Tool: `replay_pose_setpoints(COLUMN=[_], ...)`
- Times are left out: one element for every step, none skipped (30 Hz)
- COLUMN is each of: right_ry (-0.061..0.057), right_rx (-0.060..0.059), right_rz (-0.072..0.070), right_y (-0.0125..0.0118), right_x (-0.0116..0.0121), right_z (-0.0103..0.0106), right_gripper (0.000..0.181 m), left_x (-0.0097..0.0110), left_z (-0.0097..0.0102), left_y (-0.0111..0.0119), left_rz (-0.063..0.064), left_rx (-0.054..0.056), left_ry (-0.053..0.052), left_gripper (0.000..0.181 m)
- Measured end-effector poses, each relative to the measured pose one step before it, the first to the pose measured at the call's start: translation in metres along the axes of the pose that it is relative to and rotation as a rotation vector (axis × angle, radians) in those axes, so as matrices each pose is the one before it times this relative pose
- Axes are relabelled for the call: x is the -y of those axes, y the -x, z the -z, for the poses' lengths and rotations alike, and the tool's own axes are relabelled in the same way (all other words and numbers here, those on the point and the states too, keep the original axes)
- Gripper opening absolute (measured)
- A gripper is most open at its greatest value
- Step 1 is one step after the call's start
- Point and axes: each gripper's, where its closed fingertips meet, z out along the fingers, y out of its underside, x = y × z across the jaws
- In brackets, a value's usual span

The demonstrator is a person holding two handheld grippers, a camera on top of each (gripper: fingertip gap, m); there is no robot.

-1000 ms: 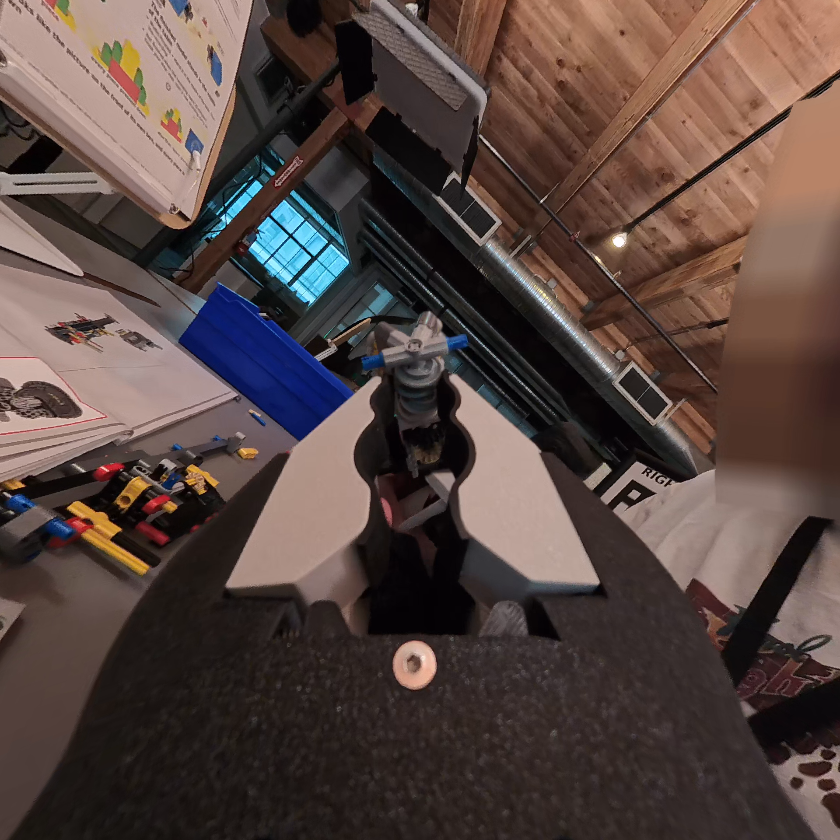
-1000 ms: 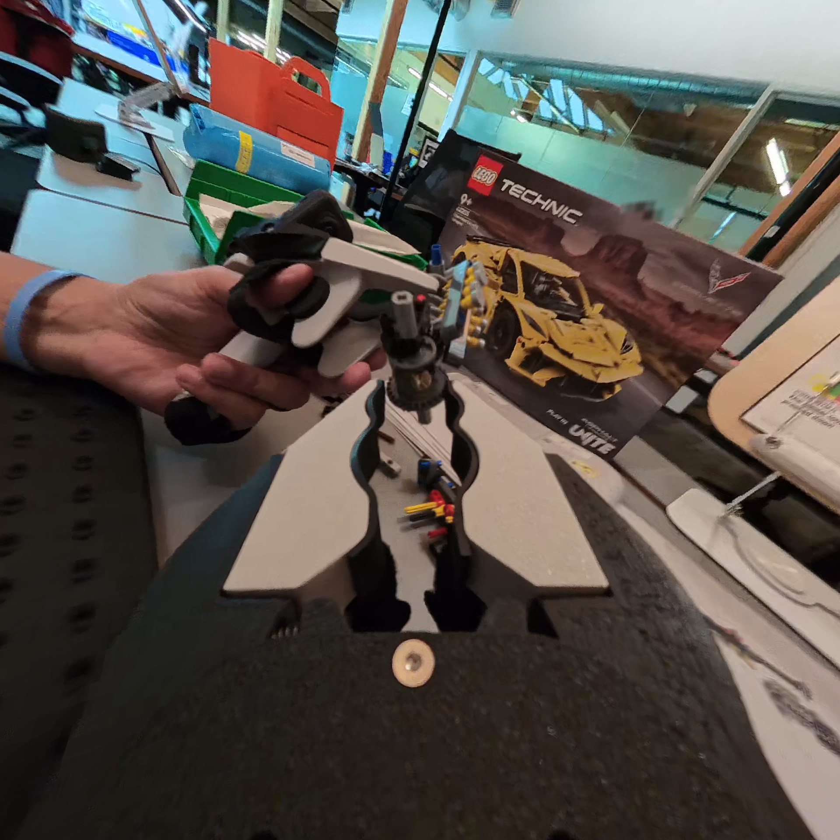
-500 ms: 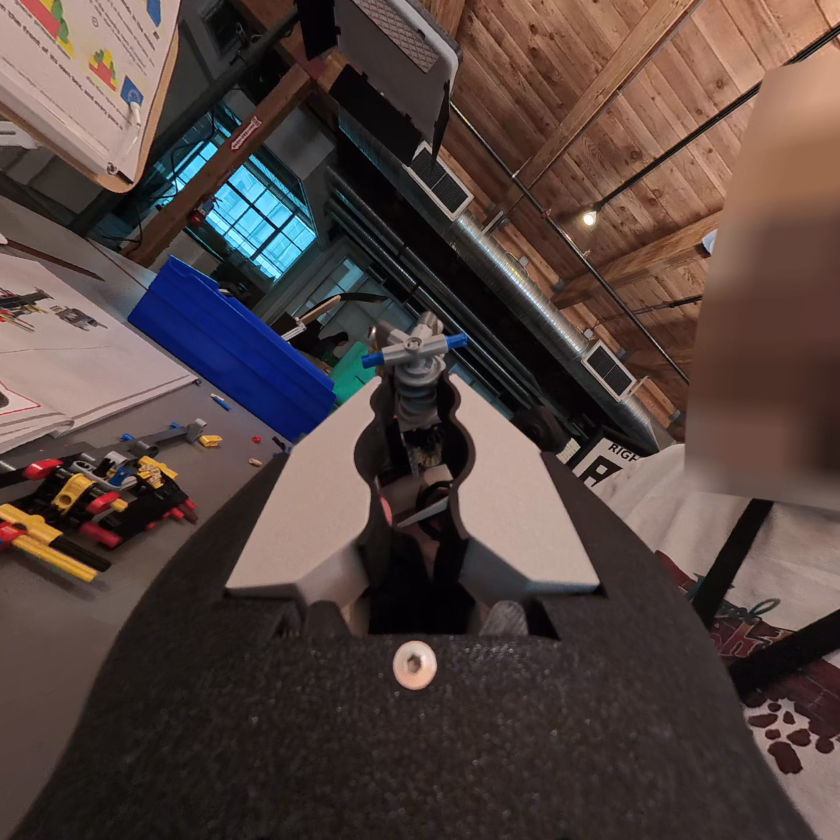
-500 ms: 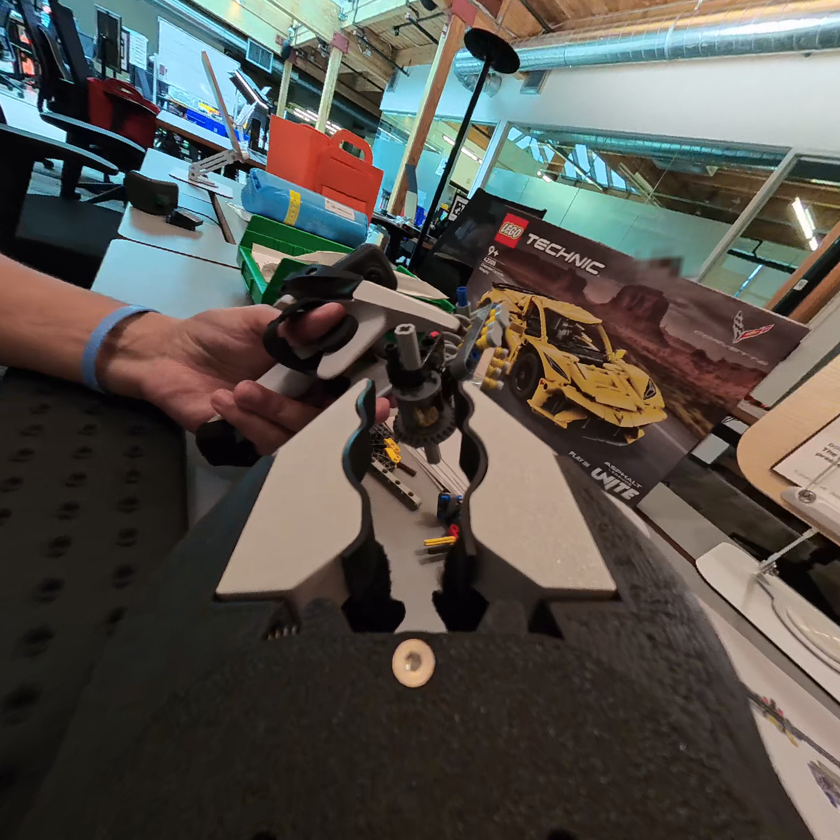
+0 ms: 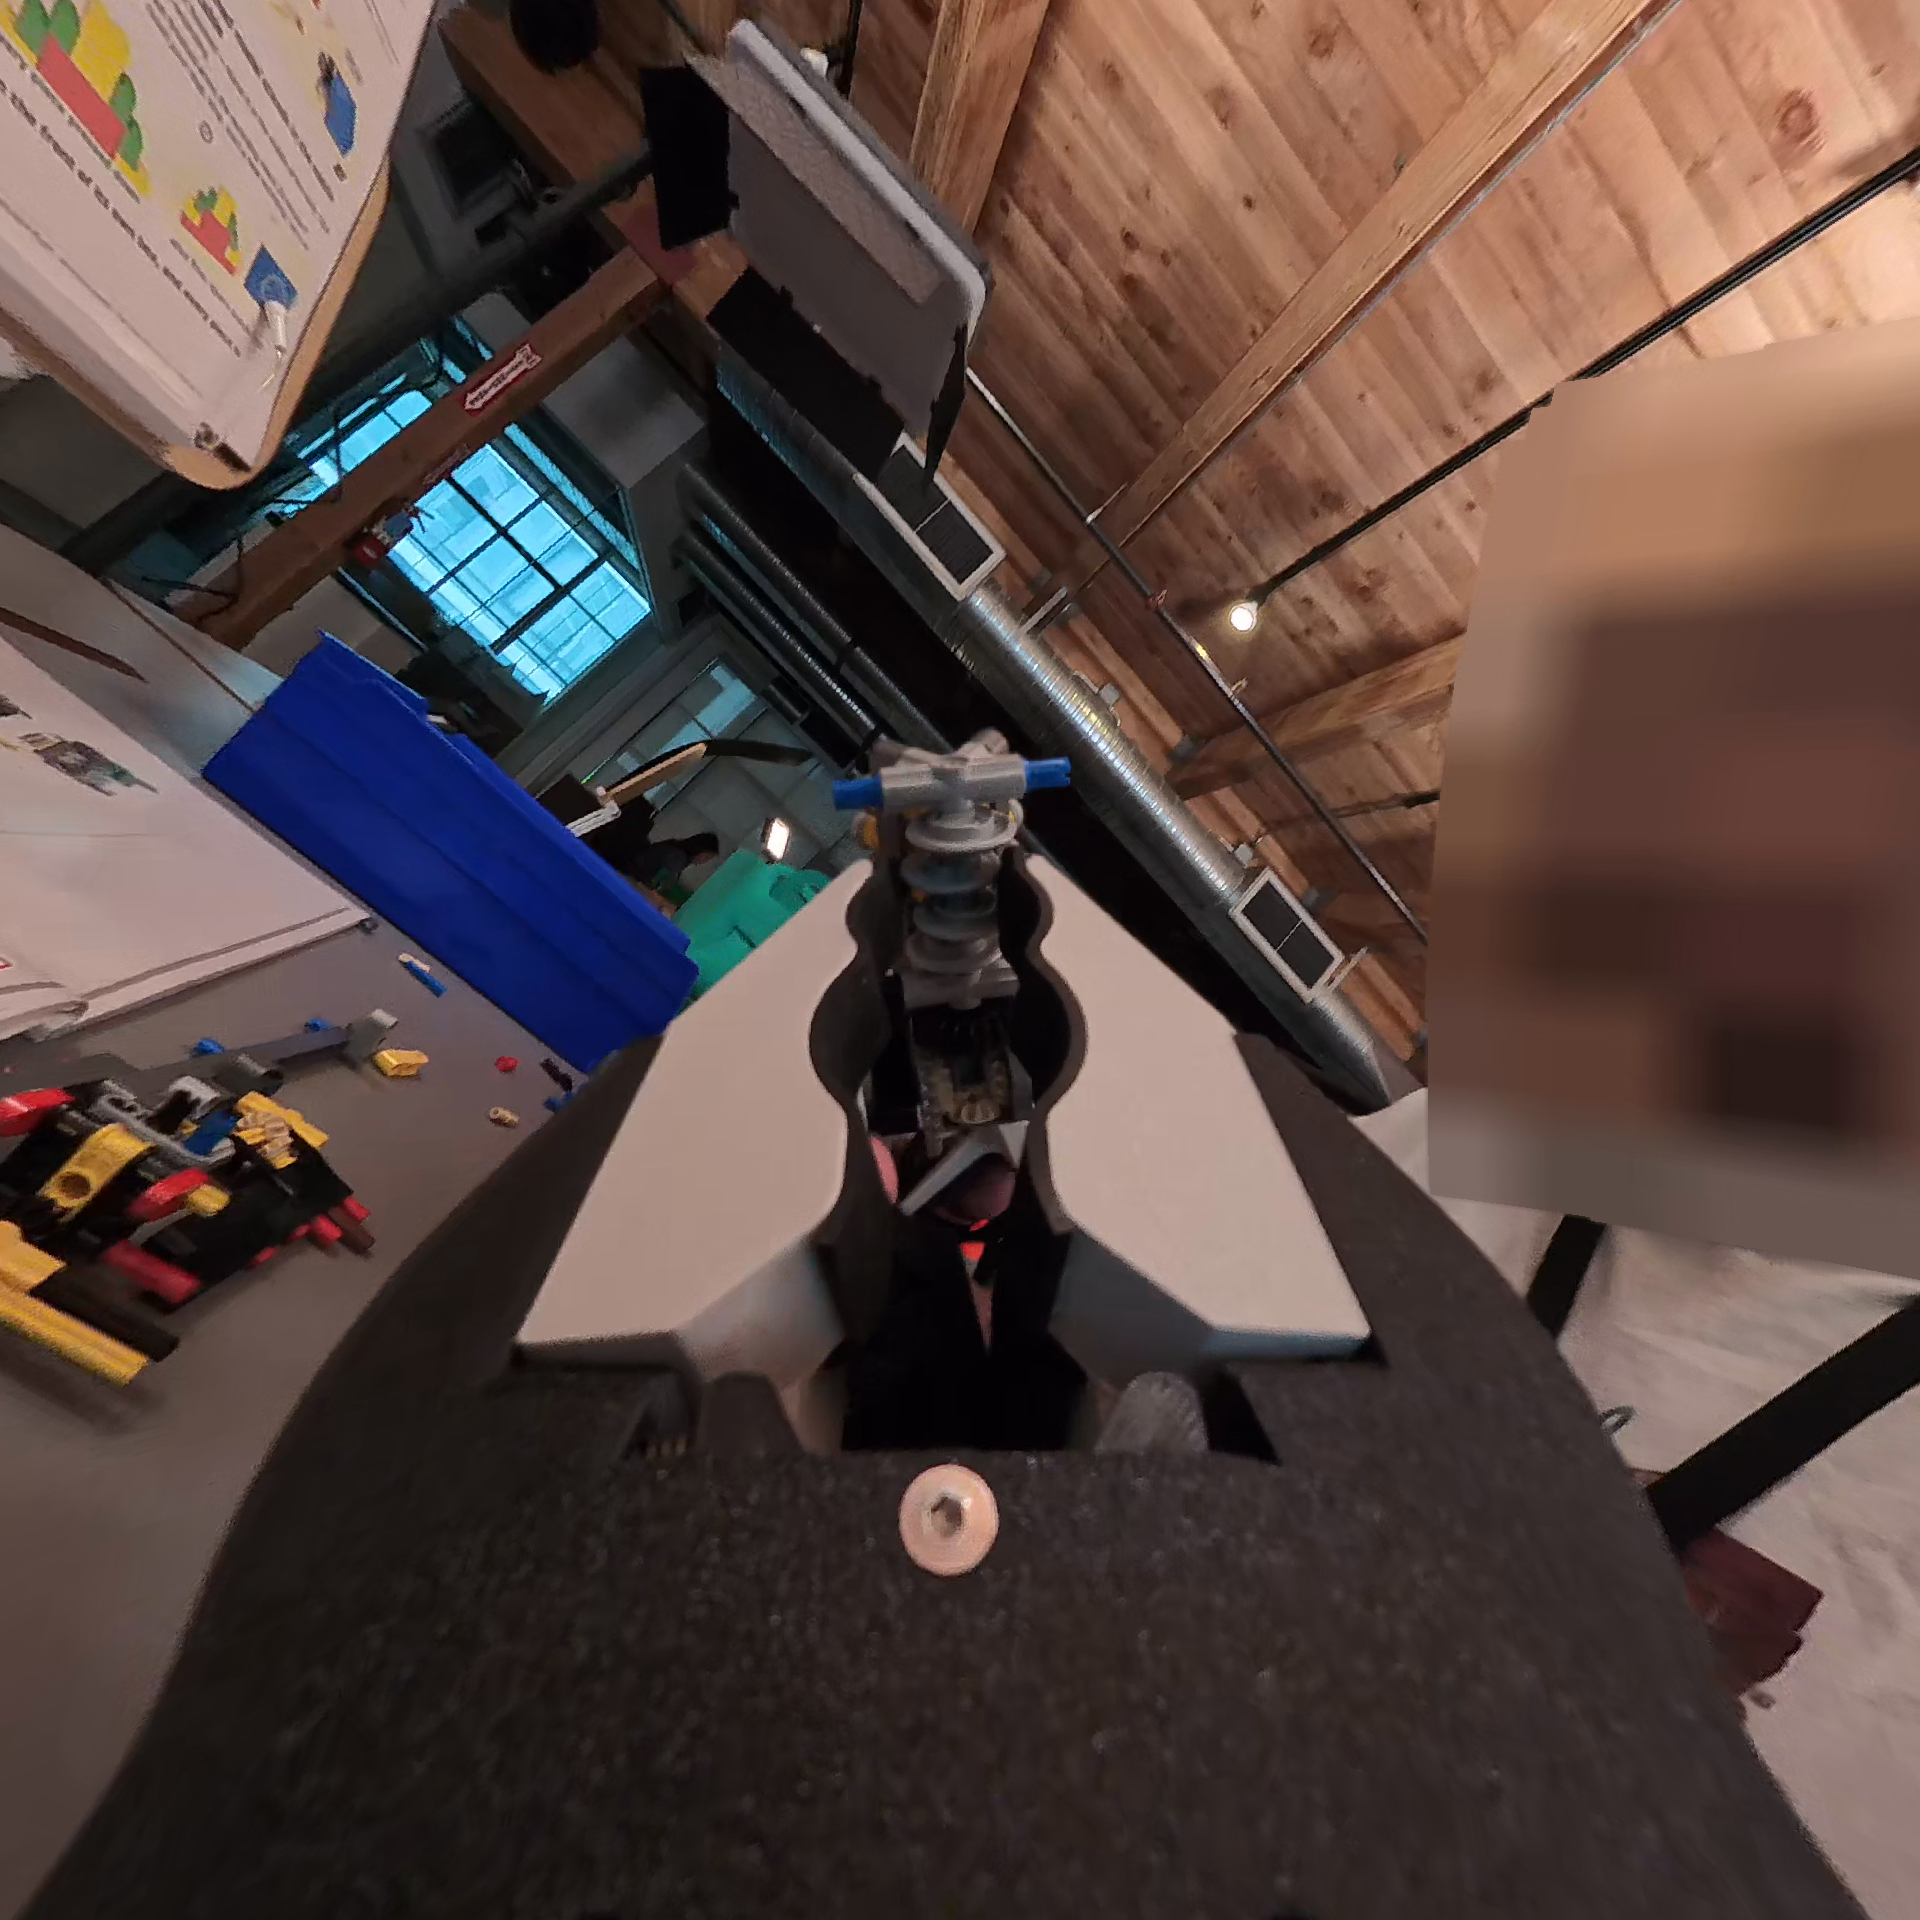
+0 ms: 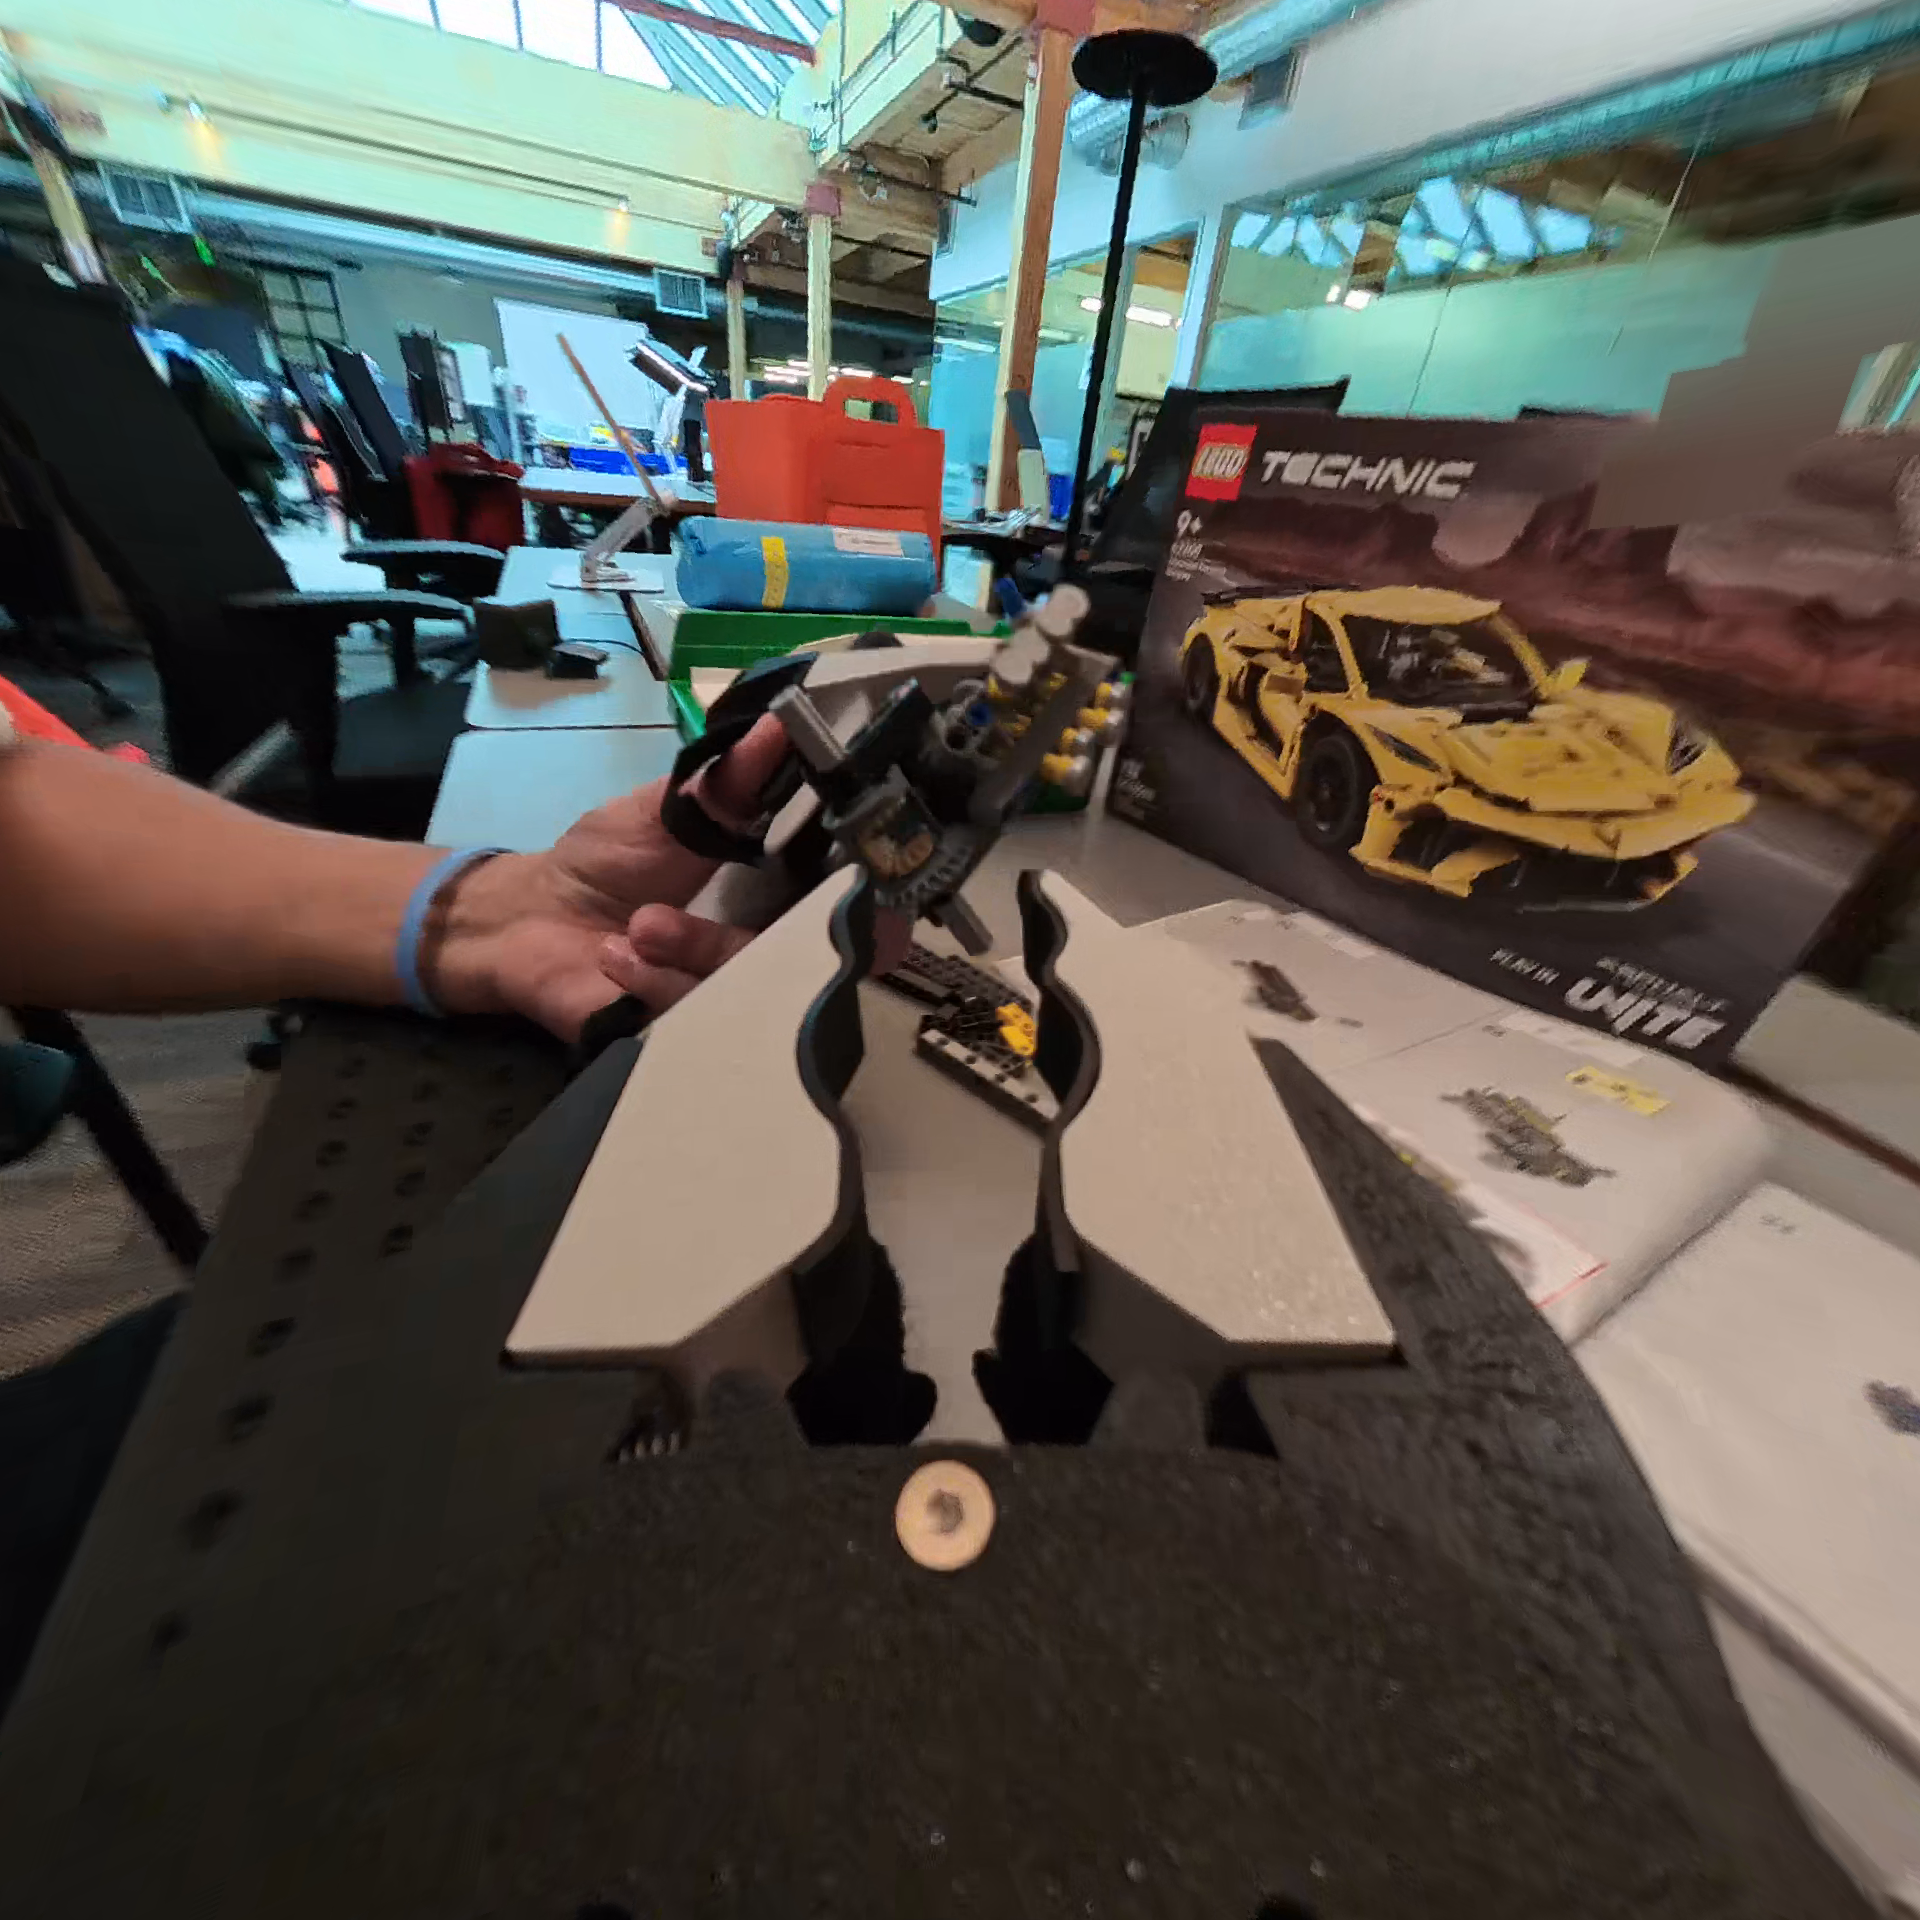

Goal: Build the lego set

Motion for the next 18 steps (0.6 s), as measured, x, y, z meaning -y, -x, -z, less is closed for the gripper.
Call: replay_pose_setpoints(right_ry=[0.0238,0.0248,0.0047,-0.0098,-0.01,-0.0098,0.0004,0.0133,0.0106,0.0067,0.0099,0.0013,-0.002,0.0023,0.0034,0.0015,0.0014,0.0015], right_rx=[0.0184,0.0159,0.0281,0.0142,0.0014,0.0082,0.0135,0.0144,0.021,0.0307,0.0238,0.013,0.0197,0.0221,0.0295,0.0354,0.0372,0.0141], right_rz=[-0.0696,-0.0552,-0.0337,-0.0209,-0.0136,-0.0164,-0.0246,-0.029,-0.0303,-0.0313,-0.0278,-0.0218,-0.0212,-0.0245,-0.0321,-0.0379,-0.0411,-0.0385], right_y=[-0.00156,-0.00105,0.00243,0.00168,0.00025,0.00073,0.00077,0.00029,0.00114,0.00289,0.00201,0.00066,0.00177,0.00175,0.00226,0.00295,0.00299,-0.00045], right_x=[-0.00397,-0.00445,-0.00137,0.00134,0.002,0.00185,-0.00008,-0.00239,-0.00214,-0.00151,-0.00175,-0.00046,0.00032,-0.00024,-0.00034,-0.00011,-0.00026,-0.00005], right_z=[-0.00159,-0.00213,-0.00177,-0.00094,-0.00073,-0.00044,-0.00097,-0.00159,-0.00121,-0.00078,-0.00049,0.00024,0.00058,0.00024,0.00034,0.00048,0.00038,-0.00033], right_gripper=[0.027,0.026,0.025,0.021,0.018,0.015,0.012,0.013,0.013,0.013,0.011,0.011,0.01,0.011,0.013,0.013,0.014,0.015], left_x=[0.00277,0.00141,0.0,-0.00096,-0.00148,-0.00173,-0.00207,-0.00222,-0.00251,-0.00233,-0.00141,-0.0006,-0.00046,-0.00043,-0.00034,-0.00017,-0.00027,-0.00084], left_z=[0.00147,0.00073,0.00013,-0.00041,-0.00088,-0.00121,-0.00123,-0.00147,-0.00153,-0.00128,-0.00083,-0.00054,-0.00022,-0.00002,-0.00006,-0.00017,-0.00033,-0.00052], left_y=[-0.00099,-0.00064,-0.00022,-0.00042,-0.00092,-0.00126,-0.00124,-0.00101,-0.00031,-0.00001,-0.00021,-0.00061,-0.00019,0.00032,0.00046,-0.00028,-0.00085,-0.00112], left_rz=[0.015,0.0116,0.0069,0.0031,0.0008,-0.001,-0.0022,-0.0016,-0.0013,-0.0033,-0.0038,-0.0006,-0.0007,-0.0004,-0.0023,-0.0036,-0.001,0.0002], left_rx=[-0.0114,-0.0082,-0.0046,-0.0038,-0.0056,-0.007,-0.0066,-0.0055,-0.0027,0.0002,-0.0009,-0.0033,-0.0012,0.002,0.0034,-0.0005,-0.0042,-0.0056], left_ry=[-0.0147,-0.0074,-0.0001,0.0042,0.007,0.0083,0.01,0.0112,0.0124,0.0116,0.0066,0.0035,0.0024,0.002,0.002,0.0018,0.0021,0.004], left_gripper=[0.017,0.017,0.017,0.017,0.016,0.017,0.017,0.017,0.016,0.017,0.017,0.016,0.016,0.017,0.016,0.016,0.016,0.016])
